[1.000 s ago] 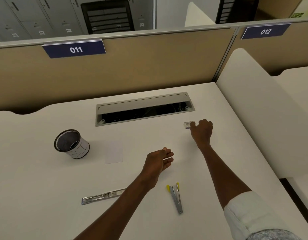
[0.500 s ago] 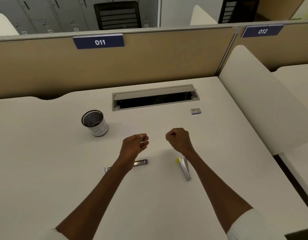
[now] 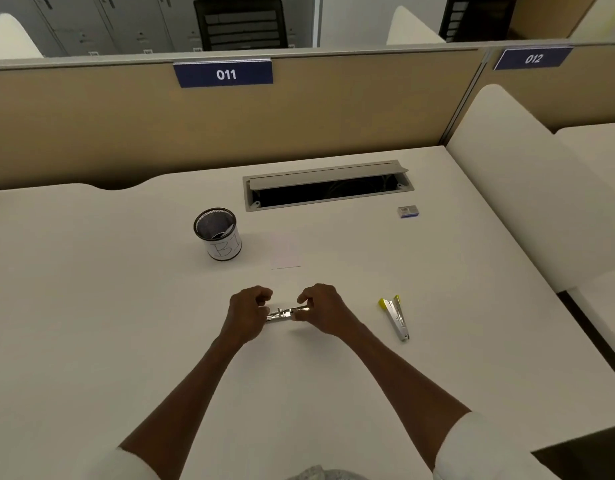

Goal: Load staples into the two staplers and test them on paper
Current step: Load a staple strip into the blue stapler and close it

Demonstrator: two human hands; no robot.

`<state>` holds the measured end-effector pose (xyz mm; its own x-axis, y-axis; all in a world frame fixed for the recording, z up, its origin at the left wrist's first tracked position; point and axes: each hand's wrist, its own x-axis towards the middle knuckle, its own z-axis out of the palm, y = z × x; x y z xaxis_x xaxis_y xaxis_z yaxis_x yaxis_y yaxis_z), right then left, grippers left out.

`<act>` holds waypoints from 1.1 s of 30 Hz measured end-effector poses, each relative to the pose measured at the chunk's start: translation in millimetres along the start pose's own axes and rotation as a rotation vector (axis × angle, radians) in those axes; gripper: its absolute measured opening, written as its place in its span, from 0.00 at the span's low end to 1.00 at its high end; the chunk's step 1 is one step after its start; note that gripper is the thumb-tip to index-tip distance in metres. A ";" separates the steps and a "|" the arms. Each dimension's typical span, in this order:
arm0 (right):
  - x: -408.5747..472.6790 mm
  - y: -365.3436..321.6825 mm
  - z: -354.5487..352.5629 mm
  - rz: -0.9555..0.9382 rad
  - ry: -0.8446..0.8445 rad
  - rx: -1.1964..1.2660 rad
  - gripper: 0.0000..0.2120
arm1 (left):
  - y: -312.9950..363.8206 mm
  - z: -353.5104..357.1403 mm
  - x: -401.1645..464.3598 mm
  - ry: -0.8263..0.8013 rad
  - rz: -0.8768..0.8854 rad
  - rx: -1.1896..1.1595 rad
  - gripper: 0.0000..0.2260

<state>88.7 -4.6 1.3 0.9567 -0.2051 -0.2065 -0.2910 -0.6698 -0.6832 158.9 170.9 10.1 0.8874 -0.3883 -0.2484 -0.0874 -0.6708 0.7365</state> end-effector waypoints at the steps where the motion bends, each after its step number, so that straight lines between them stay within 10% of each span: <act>1: 0.9 -2.8 5.8 0.020 0.003 0.004 0.17 | -4.2 1.7 0.3 -0.022 0.015 0.034 0.16; 20: 6.1 -31.2 27.3 0.082 0.096 -0.006 0.10 | -4.6 23.9 6.9 -0.146 0.093 0.025 0.09; 33: -11.0 -37.8 -52.0 0.065 -0.042 0.137 0.04 | 24.1 23.4 -13.9 -0.387 -0.341 -1.052 0.08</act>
<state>89.1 -14.1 65.8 0.9358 -0.2128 -0.2810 -0.3525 -0.5514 -0.7561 133.8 145.4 16.6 0.5798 -0.5775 -0.5746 0.7067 0.0055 0.7075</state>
